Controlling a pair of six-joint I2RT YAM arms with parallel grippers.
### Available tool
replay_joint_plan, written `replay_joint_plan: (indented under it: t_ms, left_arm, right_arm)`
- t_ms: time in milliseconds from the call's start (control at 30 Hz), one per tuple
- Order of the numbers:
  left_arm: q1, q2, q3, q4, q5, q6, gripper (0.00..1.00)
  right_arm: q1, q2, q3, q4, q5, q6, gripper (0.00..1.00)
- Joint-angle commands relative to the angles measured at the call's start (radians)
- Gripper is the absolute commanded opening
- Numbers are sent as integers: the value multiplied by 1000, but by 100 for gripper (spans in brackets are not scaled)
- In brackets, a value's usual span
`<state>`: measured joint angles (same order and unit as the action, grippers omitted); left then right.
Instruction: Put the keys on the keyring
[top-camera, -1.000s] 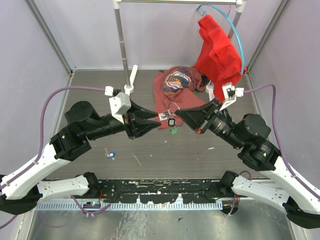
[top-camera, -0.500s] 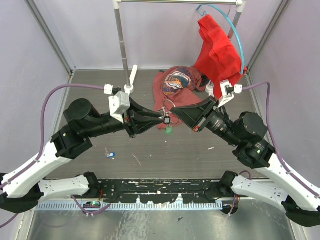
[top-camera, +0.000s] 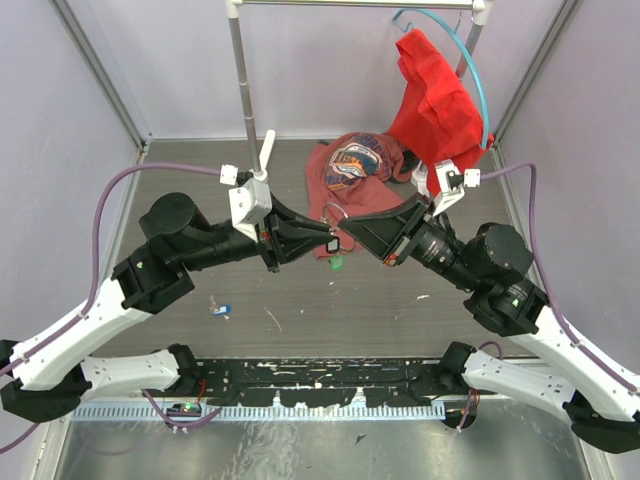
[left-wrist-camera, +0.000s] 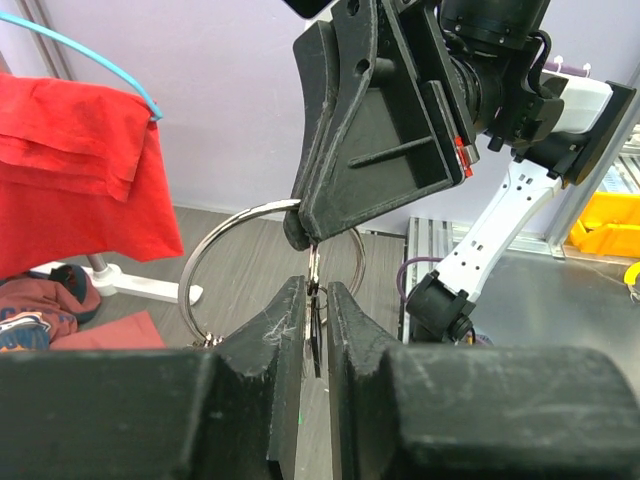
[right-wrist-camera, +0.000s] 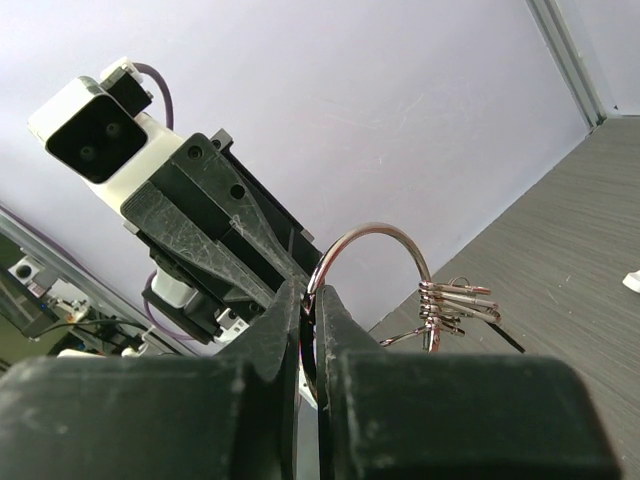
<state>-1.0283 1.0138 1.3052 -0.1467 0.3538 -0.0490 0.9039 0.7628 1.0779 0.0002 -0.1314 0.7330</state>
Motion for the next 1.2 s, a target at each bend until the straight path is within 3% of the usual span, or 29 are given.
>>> replay_joint_plan:
  t_ms: [0,200,367,500,733,800,1167]
  left_arm:
    - [2,1,40,45,6,2,20]
    - [0,4,41,50,5,-2,16]
    - [0,5,40,46,1,-2,0]
    - [0,-3,38,27,-6,-3,0]
    - [0,-13,53,-59,-35,-2,0]
    - [0,-11,67,-101,-37,0,0]
    - [0,2,130,-361,-127,-30,0]
  right_arm:
    - [6,2,19,86,-20,-3,0]
    - [5,8,21,83,-23,-6,0]
    - [5,10,20,81,-20,-8,0]
    - [6,9,20,73,-13,-19,1]
    - [6,-21,60,-24,53,-120,39]
    - [6,-37,70,-71,92,-158,45]
    - [6,-83,117,-329,274,-338,55]
